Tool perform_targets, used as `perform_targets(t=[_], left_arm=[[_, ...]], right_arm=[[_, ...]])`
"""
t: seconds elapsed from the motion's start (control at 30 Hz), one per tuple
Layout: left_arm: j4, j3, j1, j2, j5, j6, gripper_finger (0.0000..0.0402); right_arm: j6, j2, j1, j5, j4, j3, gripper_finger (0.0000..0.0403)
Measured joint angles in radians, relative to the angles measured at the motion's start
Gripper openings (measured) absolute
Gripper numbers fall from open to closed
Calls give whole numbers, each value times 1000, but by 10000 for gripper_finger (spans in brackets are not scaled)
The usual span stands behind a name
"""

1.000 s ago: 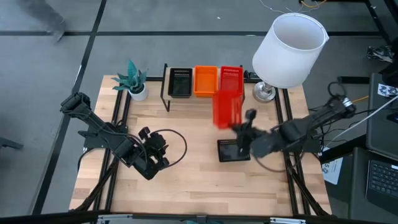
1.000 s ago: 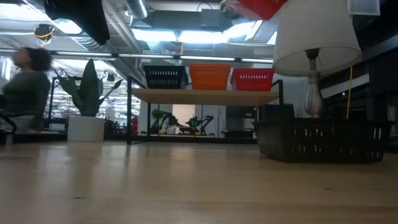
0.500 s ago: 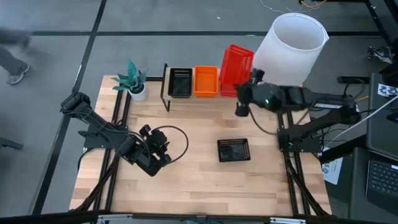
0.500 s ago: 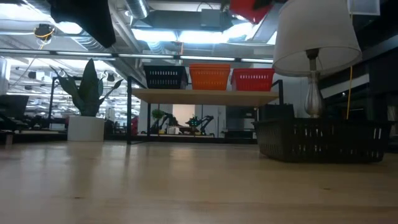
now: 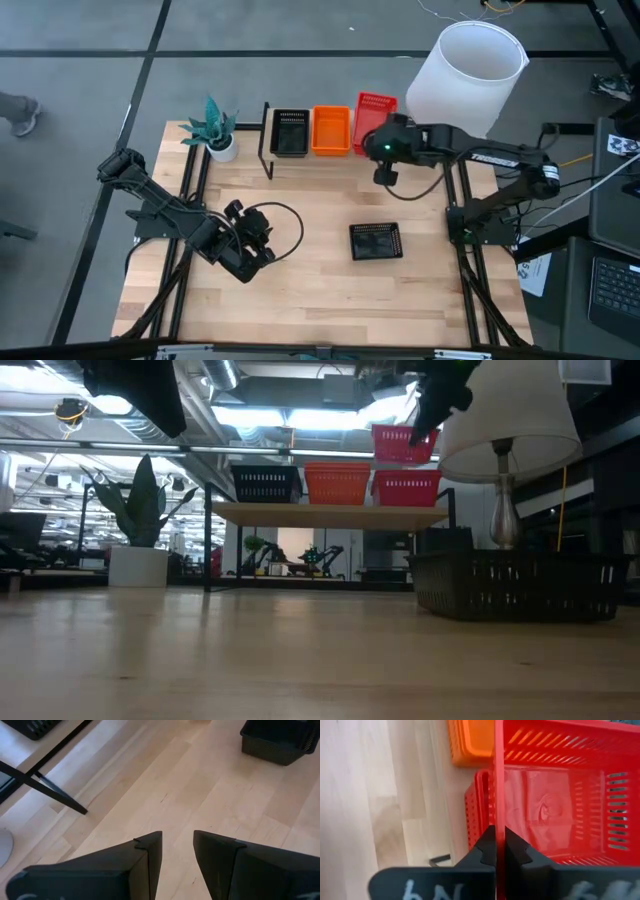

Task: Stack baskets on shelf by color
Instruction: Stack the red bin on top of the red bin on the shelf

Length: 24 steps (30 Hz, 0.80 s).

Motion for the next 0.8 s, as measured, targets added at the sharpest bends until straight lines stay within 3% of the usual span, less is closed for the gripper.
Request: perform_targets(t=[0.3, 0.47, 0.8], left_arm=[[0, 0, 0, 0, 0, 0, 104], [0, 0, 0, 0, 0, 0, 104], [0, 0, 0, 0, 1, 0, 104]], right_arm=[[-16, 37, -45, -2, -45, 0, 0], [-17, 38, -56, -63, -49, 0, 1], [-47, 38, -59, -71, -52, 0, 54]])
